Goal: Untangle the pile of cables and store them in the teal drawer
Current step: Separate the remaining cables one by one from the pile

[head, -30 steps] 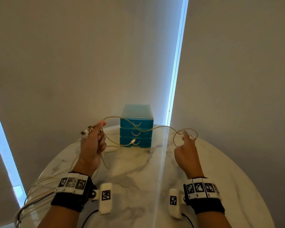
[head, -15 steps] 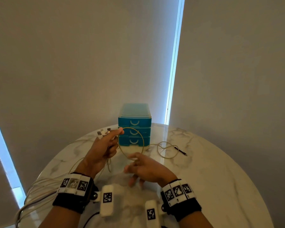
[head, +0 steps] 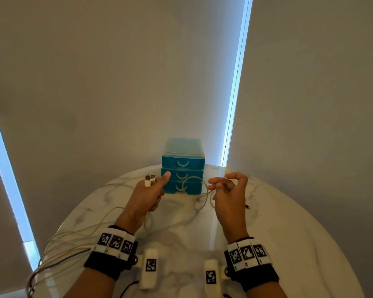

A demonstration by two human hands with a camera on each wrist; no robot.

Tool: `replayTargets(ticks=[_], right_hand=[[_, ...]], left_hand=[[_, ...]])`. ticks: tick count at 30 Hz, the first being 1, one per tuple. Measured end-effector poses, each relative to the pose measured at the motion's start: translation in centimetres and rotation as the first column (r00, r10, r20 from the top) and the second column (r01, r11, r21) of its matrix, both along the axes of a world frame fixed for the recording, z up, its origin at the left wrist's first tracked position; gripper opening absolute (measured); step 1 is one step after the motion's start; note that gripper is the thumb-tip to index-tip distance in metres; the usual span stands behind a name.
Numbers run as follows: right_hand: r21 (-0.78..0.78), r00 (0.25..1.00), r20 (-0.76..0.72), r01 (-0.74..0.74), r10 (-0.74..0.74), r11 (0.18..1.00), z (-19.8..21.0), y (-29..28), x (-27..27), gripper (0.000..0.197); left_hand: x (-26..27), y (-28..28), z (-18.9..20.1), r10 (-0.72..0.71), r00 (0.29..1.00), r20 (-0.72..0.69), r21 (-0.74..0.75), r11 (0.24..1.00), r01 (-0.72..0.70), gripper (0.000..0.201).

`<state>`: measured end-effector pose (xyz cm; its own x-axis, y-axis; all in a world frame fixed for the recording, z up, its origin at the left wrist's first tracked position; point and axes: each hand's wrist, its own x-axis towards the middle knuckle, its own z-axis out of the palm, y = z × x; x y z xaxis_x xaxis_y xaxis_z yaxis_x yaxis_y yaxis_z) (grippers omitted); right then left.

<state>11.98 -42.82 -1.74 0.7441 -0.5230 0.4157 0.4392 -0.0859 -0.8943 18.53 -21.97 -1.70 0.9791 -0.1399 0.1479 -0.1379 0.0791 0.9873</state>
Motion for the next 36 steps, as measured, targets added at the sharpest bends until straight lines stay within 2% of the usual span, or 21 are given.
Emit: replayTargets(ticks=[3, 5, 8, 9, 12, 14, 16, 18, 20, 21, 22, 24, 25, 27, 28, 29, 31, 33, 34, 36], right_hand=[[-0.121, 0.974, -0.104, -0.213, 0.201, 0.97, -0.4, 1.4, -0.1, 0.031], [-0.204, 0.957, -0.129, -0.28, 0.258, 0.938, -0.7, 2.8, -0.1, 0.024], [-0.183, 0.933, -0.123, -0.356, 0.338, 0.916, -0.7, 4.5, -0.5, 0.018], [-0.159, 0.926, -0.122, -0.374, 0.358, 0.914, -0.6, 4.9, -0.6, 0.015], [-0.14, 0.916, -0.157, -0.39, 0.369, 0.91, -0.6, 5.7, -0.9, 0.019], [-0.149, 0.908, -0.188, -0.404, 0.376, 0.902, -0.7, 6.2, -1.0, 0.025], [-0.159, 0.865, -0.254, -0.48, 0.434, 0.863, -0.9, 6.4, -1.1, 0.033], [-0.23, 0.778, -0.415, -0.591, 0.471, 0.773, -1.5, 6.2, -1.0, 0.04], [-0.373, 0.736, -0.562, -0.633, 0.377, 0.679, -2.2, 5.7, -0.7, 0.032], [-0.42, 0.755, -0.572, -0.606, 0.322, 0.675, -2.4, 5.3, -0.6, 0.023], [-0.434, 0.797, -0.54, -0.54, 0.272, 0.721, -2.4, 4.7, -0.3, 0.013], [-0.411, 0.912, -0.394, -0.284, 0.112, 0.866, -1.9, 3.1, -0.1, 0.007], [-0.412, 0.953, -0.303, -0.12, -0.011, 0.903, -1.6, 2.2, 0.1, 0.01], [-0.408, 0.948, -0.192, 0.16, -0.256, 0.899, -1.0, 0.5, 0.2, 0.008], [-0.397, 0.919, -0.192, 0.249, -0.346, 0.883, -0.9, -0.3, 0.3, 0.005], [-0.384, 0.887, -0.231, 0.295, -0.4, 0.875, -0.7, -1.0, 0.2, 0.013], [-0.346, 0.84, -0.375, 0.265, -0.392, 0.9, -0.8, -2.4, 0.2, 0.037], [-0.194, 0.869, -0.432, 0.172, -0.241, 0.966, -0.9, -3.3, 0.2, 0.053], [-0.103, 0.898, -0.413, 0.122, -0.154, 0.987, -1.2, -3.4, 0.4, 0.052], [0.019, 0.957, -0.285, 0.051, -0.043, 0.999, -1.2, -2.6, 0.7, 0.027]], left_hand=[[-0.3, 0.0, 0.7, 0.001, 1.0, -0.031, -0.084, 0.996, -0.004, 0.065], [-0.4, 0.1, 1.0, -0.043, 0.998, -0.051, -0.111, 0.993, 0.037, 0.075], [-0.5, 0.2, 1.1, -0.052, 0.999, 0.014, -0.096, 0.994, 0.053, 0.085], [-0.6, 0.2, 1.0, -0.049, 0.998, 0.041, -0.065, 0.997, 0.052, 0.084], [-1.1, 0.0, 0.8, -0.054, 0.994, 0.099, 0.059, 0.997, 0.048, 0.051], [-1.1, 0.0, 0.8, -0.021, 0.993, 0.116, 0.077, 0.997, 0.012, 0.037], [-0.9, 0.2, 0.7, 0.028, 0.992, 0.126, 0.034, 0.999, -0.032, 0.034], [-0.6, 0.3, 0.8, 0.085, 0.987, 0.134, -0.053, 0.995, -0.079, 0.031], [-0.5, 0.5, 1.1, 0.165, 0.977, 0.138, -0.17, 0.975, -0.141, 0.03], [-0.4, 0.7, 1.2, 0.203, 0.968, 0.145, -0.224, 0.96, -0.168, 0.032], [-0.3, 1.0, 1.3, 0.23, 0.96, 0.161, -0.272, 0.945, -0.181, 0.034], [-0.1, 1.3, 1.5, 0.262, 0.947, 0.185, -0.358, 0.916, -0.183, 0.036], [0.0, 1.4, 1.6, 0.263, 0.949, 0.176, -0.405, 0.898, -0.174, 0.034], [0.1, 1.6, 1.7, 0.229, 0.965, 0.131, -0.504, 0.853, -0.134, 0.03], [0.2, 1.8, 1.8, 0.207, 0.972, 0.11, -0.547, 0.829, -0.115, 0.03], [0.3, 2.0, 1.8, 0.19, 0.977, 0.097, -0.577, 0.811, -0.1, 0.03], [0.6, 2.5, 1.8, 0.169, 0.982, 0.083, -0.612, 0.786, -0.084, 0.031], [0.8, 2.7, 1.7, 0.162, 0.985, 0.061, -0.638, 0.766, -0.086, 0.033], [0.9, 2.5, 1.7, 0.157, 0.986, 0.049, -0.653, 0.752, -0.087, 0.034], [1.0, 2.1, 1.6, 0.129, 0.992, 0.016, -0.676, 0.732, -0.084, 0.035]])
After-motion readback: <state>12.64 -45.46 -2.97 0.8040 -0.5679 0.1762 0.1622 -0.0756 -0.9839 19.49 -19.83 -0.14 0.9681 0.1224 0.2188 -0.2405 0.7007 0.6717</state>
